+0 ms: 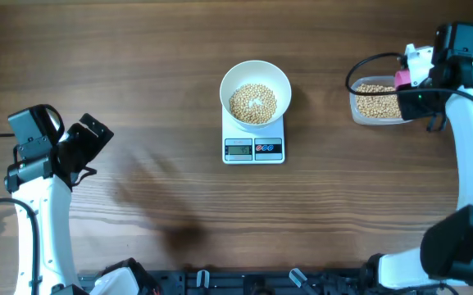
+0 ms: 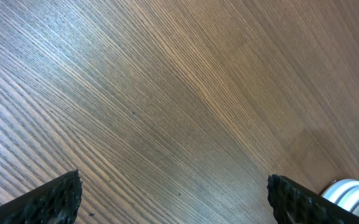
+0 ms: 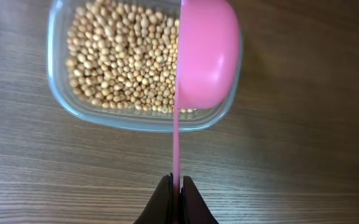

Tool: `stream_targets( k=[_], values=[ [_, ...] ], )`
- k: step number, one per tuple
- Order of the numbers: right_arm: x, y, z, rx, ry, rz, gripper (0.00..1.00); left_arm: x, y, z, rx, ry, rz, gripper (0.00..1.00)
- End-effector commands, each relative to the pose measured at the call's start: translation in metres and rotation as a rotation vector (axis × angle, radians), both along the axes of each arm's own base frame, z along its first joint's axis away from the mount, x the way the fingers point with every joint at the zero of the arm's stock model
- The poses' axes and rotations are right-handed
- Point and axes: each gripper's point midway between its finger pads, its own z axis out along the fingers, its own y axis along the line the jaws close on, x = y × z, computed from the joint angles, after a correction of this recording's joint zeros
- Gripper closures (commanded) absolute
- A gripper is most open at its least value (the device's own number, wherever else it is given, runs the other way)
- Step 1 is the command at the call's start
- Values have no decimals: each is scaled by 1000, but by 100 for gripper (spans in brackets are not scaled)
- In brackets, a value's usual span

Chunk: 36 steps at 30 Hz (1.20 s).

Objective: Scoop item into bowl and weigh 150g on scale
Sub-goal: 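Move the empty scoop back over the soybean tub with the right gripper, then dig the pink scoop into the soybeans again and lift it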

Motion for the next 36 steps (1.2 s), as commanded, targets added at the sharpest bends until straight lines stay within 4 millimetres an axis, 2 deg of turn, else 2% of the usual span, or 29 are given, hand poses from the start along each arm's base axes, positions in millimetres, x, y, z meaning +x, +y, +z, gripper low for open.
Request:
stream_targets(
  k=[1,6,12,17,22,24,29,36],
  values=[
    [1,-4,-18,-17,53,-15,96,0,0,0,2,-4,-17,0],
    [2,-4,-35,3,95,-40,96,0,0,0,2,-5,-17,0],
    [4,20,-49,143,116,-10,96,0,0,0,2,-5,-17,0],
    [2,25,-63,178,158,-8,96,0,0,0,2,-5,-17,0],
    [2,48,-78,321,197,8,96,0,0,0,2,-4,-17,0],
    [3,57,-78,376,191,17,96,0,0,0,2,-4,-17,0],
    [2,65,-75,445,190,16,96,0,0,0,2,-4,-17,0],
    [0,58,-69,561,164,-38,96,0,0,0,1,-4,-17,0]
  ],
)
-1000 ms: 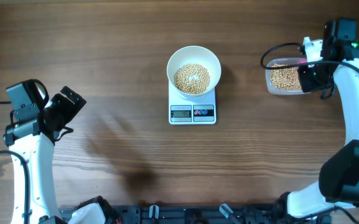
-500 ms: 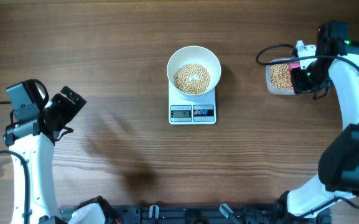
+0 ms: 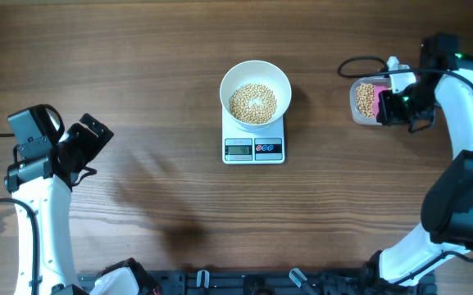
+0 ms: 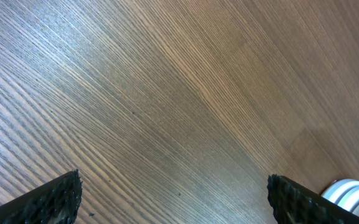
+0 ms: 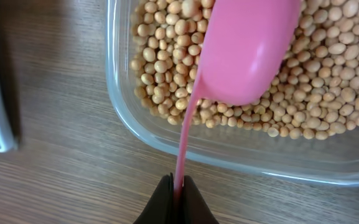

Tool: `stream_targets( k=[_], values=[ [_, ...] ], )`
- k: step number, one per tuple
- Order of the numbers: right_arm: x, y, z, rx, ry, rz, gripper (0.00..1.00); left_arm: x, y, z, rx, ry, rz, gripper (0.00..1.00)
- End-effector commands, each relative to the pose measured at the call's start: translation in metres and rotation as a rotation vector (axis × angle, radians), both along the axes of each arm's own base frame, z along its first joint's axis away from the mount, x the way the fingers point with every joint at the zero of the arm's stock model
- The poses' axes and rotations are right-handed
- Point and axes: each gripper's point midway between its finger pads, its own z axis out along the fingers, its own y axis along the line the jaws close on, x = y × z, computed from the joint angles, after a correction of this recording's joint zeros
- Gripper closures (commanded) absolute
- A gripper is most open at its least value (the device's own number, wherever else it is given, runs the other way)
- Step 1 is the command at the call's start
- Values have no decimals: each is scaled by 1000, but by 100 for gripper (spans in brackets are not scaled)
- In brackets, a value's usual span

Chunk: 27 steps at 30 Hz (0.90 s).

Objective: Scoop item into bowl and weigh 150g on scale
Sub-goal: 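Dig the pink scoop into the soybeans again and lift it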

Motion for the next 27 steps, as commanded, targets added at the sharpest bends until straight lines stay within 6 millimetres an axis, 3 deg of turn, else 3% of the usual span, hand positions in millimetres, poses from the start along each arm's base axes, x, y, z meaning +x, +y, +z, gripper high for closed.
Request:
stream_targets(
  k=[1,11,22,27],
  values=[
    [0,13,-1,187,1,-41,96,0,0,0,2,-4,-17,0],
    [-5,-13,14,384,-54,-169,96,0,0,0,2,-4,-17,0],
    [-24,-8,-5,562,-60,-245,96,0,0,0,2,-4,-17,0],
    [-21,-12,2,632,-96,-287,96,0,0,0,2,-4,-17,0]
  ],
)
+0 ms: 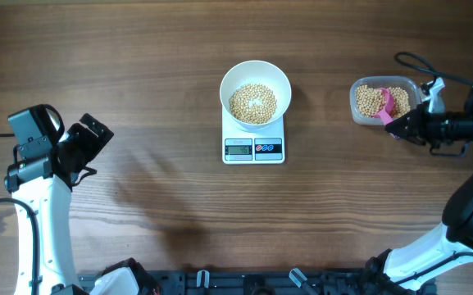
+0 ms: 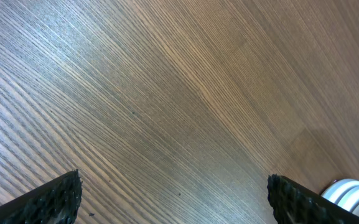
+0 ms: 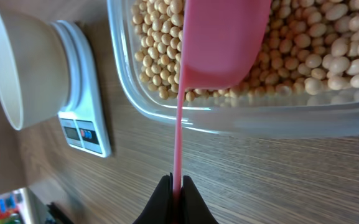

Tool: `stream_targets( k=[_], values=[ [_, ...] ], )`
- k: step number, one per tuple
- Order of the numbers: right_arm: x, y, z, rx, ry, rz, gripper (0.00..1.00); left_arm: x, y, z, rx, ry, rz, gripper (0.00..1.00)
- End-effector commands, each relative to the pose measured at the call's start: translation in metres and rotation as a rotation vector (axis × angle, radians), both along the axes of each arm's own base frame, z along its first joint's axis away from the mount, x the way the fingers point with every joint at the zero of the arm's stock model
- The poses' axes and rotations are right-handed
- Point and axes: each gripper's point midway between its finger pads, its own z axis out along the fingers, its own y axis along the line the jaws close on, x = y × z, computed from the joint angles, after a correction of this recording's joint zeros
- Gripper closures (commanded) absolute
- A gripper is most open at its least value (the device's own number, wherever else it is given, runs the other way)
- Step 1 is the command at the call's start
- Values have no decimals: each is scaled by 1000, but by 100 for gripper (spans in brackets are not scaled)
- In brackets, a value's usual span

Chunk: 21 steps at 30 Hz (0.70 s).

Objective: Scoop item into bowl and weigh 150g on scale
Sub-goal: 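Dig the pink scoop into the soybeans again and lift it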

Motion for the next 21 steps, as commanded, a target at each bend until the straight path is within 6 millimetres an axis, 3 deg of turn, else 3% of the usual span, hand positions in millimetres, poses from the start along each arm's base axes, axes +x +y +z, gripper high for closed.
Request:
stream_targets(
  k=[1,10,21],
  values=[
    [4,5,9,119,-48,-37,96,0,0,0,1,-4,-17,0],
    [6,-15,13,149,-49,-135,96,0,0,0,1,-4,-17,0],
    [8,-23,24,213,-96,-181,96,0,0,0,1,-4,-17,0]
  ],
)
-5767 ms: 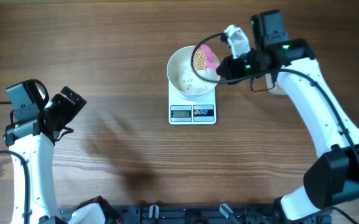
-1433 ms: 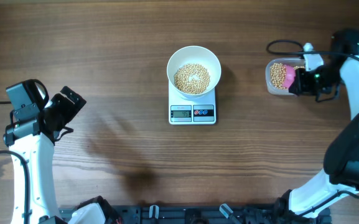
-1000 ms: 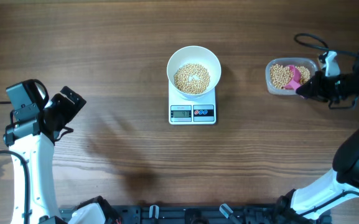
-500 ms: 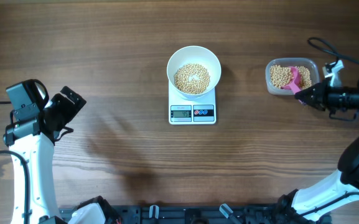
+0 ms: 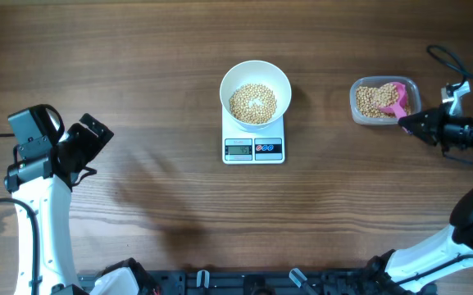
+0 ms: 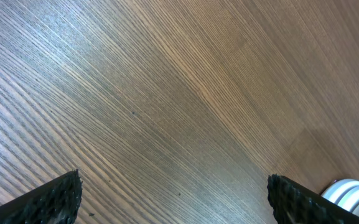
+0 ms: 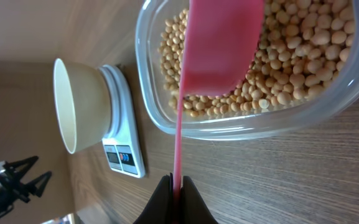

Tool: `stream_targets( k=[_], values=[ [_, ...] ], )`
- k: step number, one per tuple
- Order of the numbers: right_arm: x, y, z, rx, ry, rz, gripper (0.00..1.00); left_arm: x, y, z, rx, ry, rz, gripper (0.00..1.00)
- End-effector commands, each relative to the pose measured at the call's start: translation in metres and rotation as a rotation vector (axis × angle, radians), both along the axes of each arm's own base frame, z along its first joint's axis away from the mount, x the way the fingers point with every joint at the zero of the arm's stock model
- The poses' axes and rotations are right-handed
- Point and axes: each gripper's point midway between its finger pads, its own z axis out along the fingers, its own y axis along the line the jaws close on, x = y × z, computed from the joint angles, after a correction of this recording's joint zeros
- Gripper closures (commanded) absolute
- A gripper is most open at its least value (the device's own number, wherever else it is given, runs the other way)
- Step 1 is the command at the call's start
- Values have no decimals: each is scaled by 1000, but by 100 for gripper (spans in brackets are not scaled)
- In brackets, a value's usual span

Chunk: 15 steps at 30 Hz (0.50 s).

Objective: Scoop item into bowl and weigh 150g on scale
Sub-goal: 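Dig the pink scoop into the soybeans again and lift it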

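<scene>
A white bowl [image 5: 256, 92] half full of soybeans sits on the white scale [image 5: 254, 148] at the table's middle. The clear tub [image 5: 384, 100] of soybeans stands to its right. My right gripper [image 7: 177, 182] is shut on the thin handle of the pink scoop [image 7: 219, 43], whose cup is in the tub's beans near the right wall. In the overhead view the scoop [image 5: 397, 102] shows pink in the tub and the right gripper [image 5: 410, 121] lies just right of it. My left gripper [image 6: 173, 193] hangs open over bare wood at far left.
The wooden table [image 5: 154, 74] spreads around the scale. A black cable [image 5: 453, 65] loops at the far right edge. The scale and bowl [image 7: 83, 106] appear left of the tub in the right wrist view.
The right gripper and scoop have shifted to the right, so the scoop's cup now sits nearer the tub's right side. The left arm is unchanged.
At first the right gripper held the pink scoop over the tub's right part. Then the scoop's cup was down among the beans with the arm over the tub. After that the arm lay out to the right, and now farther right. The bowl's fill looks unchanged.
</scene>
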Motion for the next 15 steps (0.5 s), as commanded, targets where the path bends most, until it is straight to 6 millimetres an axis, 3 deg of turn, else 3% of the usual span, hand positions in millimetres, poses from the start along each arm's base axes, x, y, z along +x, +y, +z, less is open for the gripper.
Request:
stream_targets(
  k=[1,11,15],
  values=[
    [1,0,4,66,-25,-23,96,0,0,0,2,-4,-17,0],
    [-7,-9,18,133,-87,-49,96,0,0,0,2,-5,-17,0],
    [-13,-1,29,169,-147,-10,96,0,0,0,2,-4,-17,0]
  ],
)
